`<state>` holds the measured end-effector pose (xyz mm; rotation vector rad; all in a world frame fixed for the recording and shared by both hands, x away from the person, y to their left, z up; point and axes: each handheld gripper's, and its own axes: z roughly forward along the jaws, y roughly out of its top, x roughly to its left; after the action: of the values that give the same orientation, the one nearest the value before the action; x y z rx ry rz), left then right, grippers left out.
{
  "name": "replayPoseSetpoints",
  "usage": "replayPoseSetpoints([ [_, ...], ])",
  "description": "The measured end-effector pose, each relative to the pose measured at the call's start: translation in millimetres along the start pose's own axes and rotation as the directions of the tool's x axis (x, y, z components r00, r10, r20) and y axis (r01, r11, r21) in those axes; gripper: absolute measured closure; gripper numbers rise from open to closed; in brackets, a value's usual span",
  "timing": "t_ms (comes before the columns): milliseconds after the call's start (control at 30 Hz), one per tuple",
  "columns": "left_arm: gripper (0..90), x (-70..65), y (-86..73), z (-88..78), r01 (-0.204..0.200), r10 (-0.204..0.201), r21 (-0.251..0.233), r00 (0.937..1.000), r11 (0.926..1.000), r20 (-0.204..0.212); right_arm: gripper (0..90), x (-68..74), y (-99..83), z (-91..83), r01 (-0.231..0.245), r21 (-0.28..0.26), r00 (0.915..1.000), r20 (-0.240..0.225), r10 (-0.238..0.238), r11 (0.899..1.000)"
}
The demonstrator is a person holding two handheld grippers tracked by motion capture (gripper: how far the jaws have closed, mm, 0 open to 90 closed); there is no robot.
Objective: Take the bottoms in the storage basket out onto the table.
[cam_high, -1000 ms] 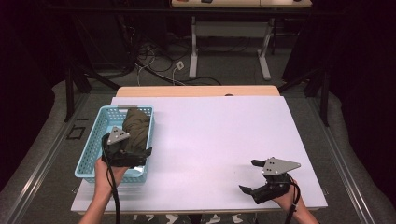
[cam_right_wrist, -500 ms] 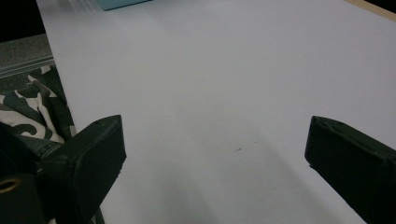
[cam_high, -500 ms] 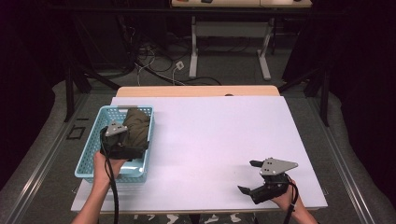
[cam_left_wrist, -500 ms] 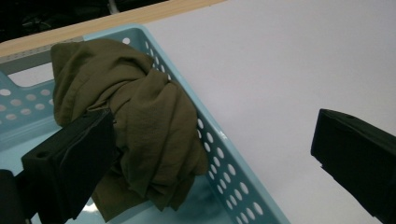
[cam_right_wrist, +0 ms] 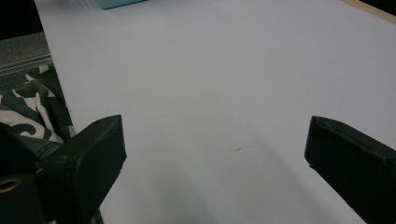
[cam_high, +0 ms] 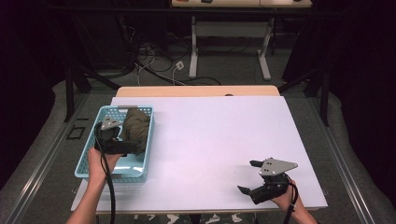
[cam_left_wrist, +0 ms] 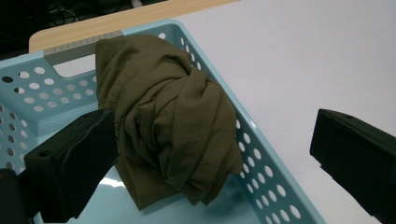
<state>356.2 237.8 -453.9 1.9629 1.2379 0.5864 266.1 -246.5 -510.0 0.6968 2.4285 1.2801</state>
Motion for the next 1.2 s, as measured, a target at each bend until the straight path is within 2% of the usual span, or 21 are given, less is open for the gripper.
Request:
replayPoseSetpoints([
  [167,0.3,4.1,5.8,5.4,0.017,-0.017,0.008,0.9999,0.9998,-0.002,5.2,0.6,-0.3,-0.6,-0.002,0.005,1.0000,-0.004,0.002,1.000],
  [300,0.3,4.9,11.0,12.7,0.020,-0.020,0.049,0.9998,0.9986,-0.002,5.1,-0.3,-1.7,-1.1,-0.007,0.009,0.9999,-0.008,0.007,1.000],
  [367,0.3,6.6,13.8,14.8,0.033,-0.034,0.055,0.9994,0.9979,0.006,5.1,-0.3,-1.7,-1.4,-0.003,0.008,1.0000,-0.008,0.003,1.000],
  [467,0.2,8.0,18.5,17.8,0.042,-0.041,0.061,0.9991,0.9972,-0.009,5.1,-0.9,-1.9,-0.6,-0.011,0.013,0.9998,-0.014,0.011,1.000],
  [533,0.2,8.4,22.9,22.1,0.054,-0.053,0.084,0.9985,0.9950,-0.016,5.1,-1.3,-2.0,0.5,-0.017,0.014,0.9998,-0.014,0.017,1.000],
  [600,0.2,9.2,24.4,23.2,0.051,-0.049,0.092,0.9985,0.9945,-0.024,5.1,-0.6,-1.7,0.4,-0.017,0.015,0.9998,-0.014,0.017,1.000],
  [767,0.2,14.0,32.3,28.3,0.073,-0.070,0.100,0.9970,0.9923,-0.034,5.1,-0.3,-2.0,1.2,-0.020,0.018,0.9996,-0.019,0.020,1.000],
  [867,0.2,17.2,36.2,33.5,0.086,-0.081,0.117,0.9957,0.9894,-0.044,5.1,-0.8,-2.4,1.7,-0.025,0.020,0.9995,-0.018,0.025,0.999],
  [1100,0.2,24.3,42.8,46.4,0.137,-0.131,0.159,0.9903,0.9778,-0.046,5.2,-1.1,-2.5,1.3,-0.024,0.019,0.9996,-0.017,0.025,1.000],
  [1200,0.0,25.1,43.8,49.6,0.137,-0.131,0.169,0.9903,0.9760,-0.047,5.2,-0.9,-2.5,0.9,-0.025,0.018,0.9996,-0.013,0.025,1.000],
])
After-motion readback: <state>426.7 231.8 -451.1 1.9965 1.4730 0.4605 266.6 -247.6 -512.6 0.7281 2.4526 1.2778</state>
